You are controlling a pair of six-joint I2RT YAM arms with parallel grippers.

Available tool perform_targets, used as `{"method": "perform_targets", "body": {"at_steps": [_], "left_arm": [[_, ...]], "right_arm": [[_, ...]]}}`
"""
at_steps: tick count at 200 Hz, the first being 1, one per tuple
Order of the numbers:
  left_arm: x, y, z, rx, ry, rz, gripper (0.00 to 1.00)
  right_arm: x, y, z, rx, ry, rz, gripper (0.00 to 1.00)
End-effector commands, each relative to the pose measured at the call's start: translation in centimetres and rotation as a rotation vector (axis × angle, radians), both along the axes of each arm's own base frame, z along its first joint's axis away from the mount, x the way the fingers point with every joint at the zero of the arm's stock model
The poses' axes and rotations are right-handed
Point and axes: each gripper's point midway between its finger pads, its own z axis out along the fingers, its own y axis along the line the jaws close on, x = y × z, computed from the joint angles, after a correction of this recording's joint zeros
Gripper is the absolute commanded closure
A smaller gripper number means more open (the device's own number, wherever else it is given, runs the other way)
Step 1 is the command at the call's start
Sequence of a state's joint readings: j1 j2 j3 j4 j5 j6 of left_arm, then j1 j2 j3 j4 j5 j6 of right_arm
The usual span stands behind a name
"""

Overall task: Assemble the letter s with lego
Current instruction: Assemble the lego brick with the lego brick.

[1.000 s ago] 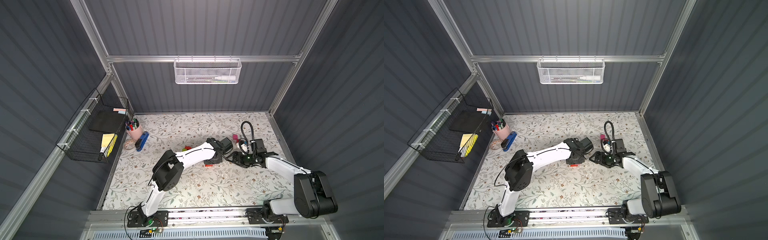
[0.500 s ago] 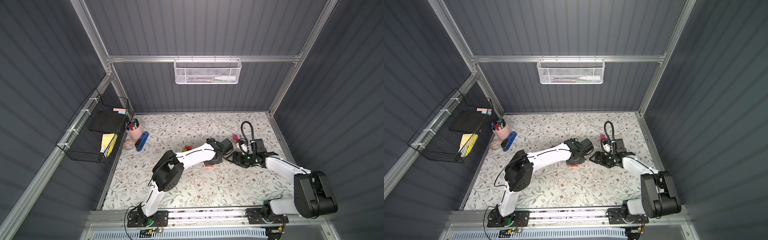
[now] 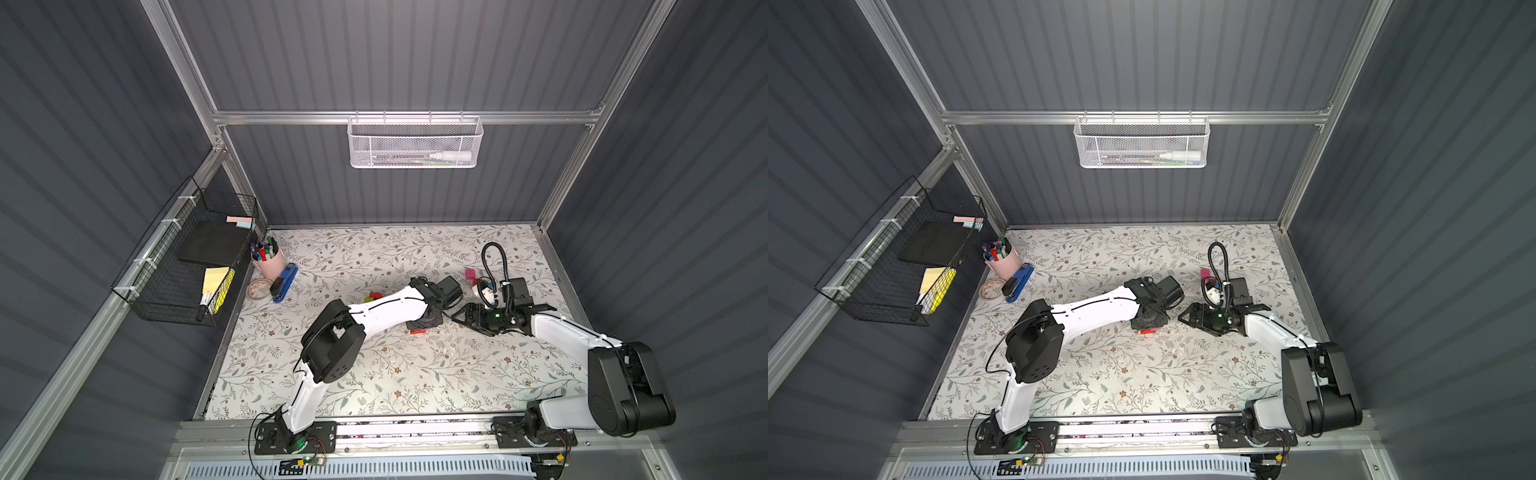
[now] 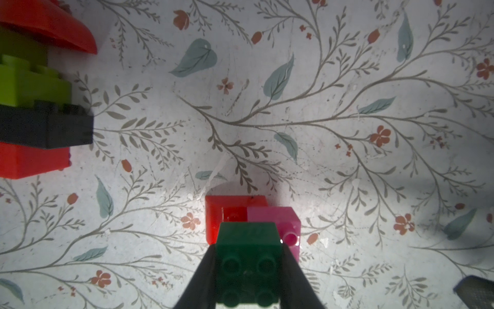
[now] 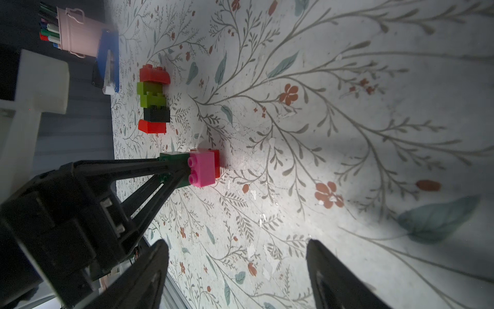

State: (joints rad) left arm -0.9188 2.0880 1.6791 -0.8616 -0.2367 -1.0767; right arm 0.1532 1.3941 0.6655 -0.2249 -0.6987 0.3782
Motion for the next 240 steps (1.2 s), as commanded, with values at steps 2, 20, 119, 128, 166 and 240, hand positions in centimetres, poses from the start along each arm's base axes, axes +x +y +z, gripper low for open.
{"method": "perform_targets", "body": {"at_steps": [2,20,119,128,166,240], "left_arm": [[-1.2,2.0,-2.4,0.076,0.087,-0.028,0.74],[-0.9,1.9,-2.1,0.07,0.083,-0.063,0.73],[-0.2,1.2,-0.3,0.023,0.067,-0.173,0.66],[-0.1,1.0,0.1,0.011,0.058,-0.175,0.64],[0.3,0.5,1.4,-0.024,0.027,-0.178,0.57],[0.8,0.9,4.9,-0.031,-0.052,-0.219,0.4]], "right_arm": [[-0.2,0.1,0.2,0.023,0.002,0.008,0.17],[-0.2,0.2,0.5,0.028,-0.003,0.011,0.17],[0.0,0.3,1.6,0.031,-0.025,0.011,0.17],[0.1,0.3,1.7,0.031,-0.027,0.012,0.17],[0.1,0.2,2.2,0.026,-0.034,0.015,0.17],[2.3,-1.6,4.3,-0.122,-0.104,-0.02,0.16]]}}
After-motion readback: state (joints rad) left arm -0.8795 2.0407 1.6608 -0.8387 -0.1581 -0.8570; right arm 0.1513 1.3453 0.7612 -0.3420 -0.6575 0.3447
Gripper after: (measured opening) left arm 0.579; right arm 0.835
